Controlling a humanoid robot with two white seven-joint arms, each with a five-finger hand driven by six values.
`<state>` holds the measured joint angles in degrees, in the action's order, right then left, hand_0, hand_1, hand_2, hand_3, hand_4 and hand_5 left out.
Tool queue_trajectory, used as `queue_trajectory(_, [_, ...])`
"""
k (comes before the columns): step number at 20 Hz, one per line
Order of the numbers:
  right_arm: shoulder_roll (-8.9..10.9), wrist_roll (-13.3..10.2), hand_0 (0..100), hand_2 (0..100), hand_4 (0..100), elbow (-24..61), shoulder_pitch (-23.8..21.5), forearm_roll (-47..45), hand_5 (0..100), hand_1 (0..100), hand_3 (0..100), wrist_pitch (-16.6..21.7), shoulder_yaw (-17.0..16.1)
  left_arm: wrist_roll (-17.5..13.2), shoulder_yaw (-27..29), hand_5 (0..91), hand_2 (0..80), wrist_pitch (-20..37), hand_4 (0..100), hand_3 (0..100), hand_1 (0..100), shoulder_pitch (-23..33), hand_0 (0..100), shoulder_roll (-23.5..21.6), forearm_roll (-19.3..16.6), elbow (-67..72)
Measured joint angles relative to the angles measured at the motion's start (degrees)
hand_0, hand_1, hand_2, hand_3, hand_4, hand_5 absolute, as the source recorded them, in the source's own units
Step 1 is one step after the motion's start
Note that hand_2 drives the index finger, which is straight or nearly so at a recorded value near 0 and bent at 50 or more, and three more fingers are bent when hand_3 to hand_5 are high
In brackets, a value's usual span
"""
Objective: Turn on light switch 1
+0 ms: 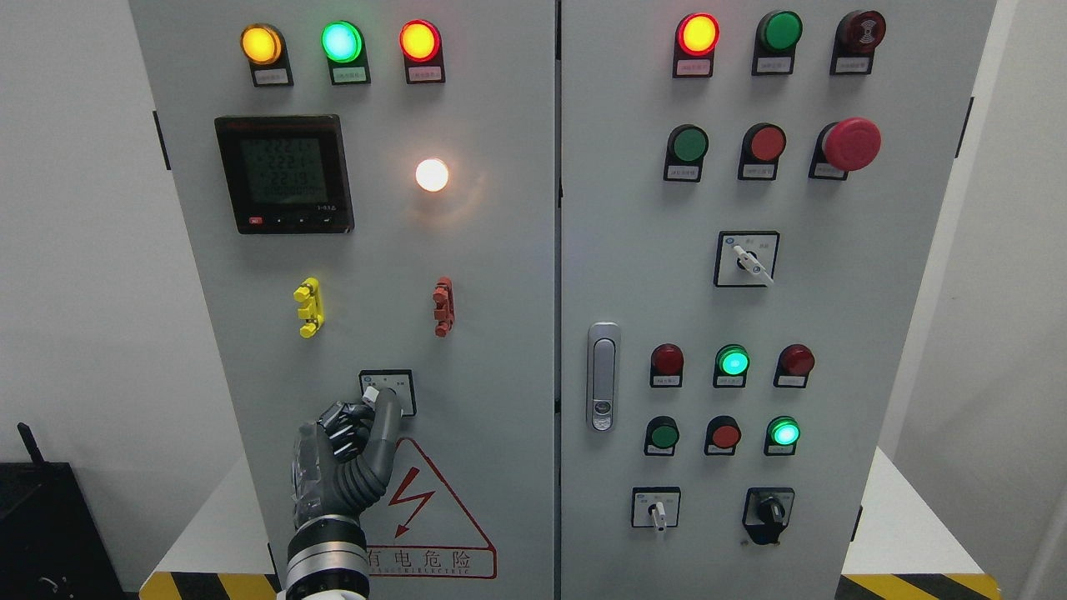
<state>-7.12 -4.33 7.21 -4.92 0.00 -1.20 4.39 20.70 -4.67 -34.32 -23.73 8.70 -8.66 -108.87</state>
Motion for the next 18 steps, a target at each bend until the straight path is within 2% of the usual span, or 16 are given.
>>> queue_trajectory(4, [0.0,0.0,0,0,0,0.0,0.0,0.0,0,0,0,0.0,0.0,0.3,0.0,89.4,64.5,0.3,98,100,47,0.0,84,0.0,0.0,0.0])
queue_trajectory(7, [0.0,0.0,0,0,0,0.0,0.0,0.0,0,0,0,0.0,0.0,0.4,0.0,89.4,64.7,0.3,98,100,46,0.0,78,0.0,0.0,0.1])
queue_trajectory(12, [0.0,0.0,0,0,0,0.0,0.0,0.0,0,0,0,0.0,0.0,0.4,0.0,89.4,65.2,0.0,98,100,44,0.1,62,0.0,0.0,0.1])
queue_trajectory(18, [0.0,0.0,0,0,0,0.0,0.0,0.0,0,0,0,0.0,0.0,0.4,0.0,89.4,65.4,-0.1,98,100,41,0.1,49,0.0,0.0,0.1])
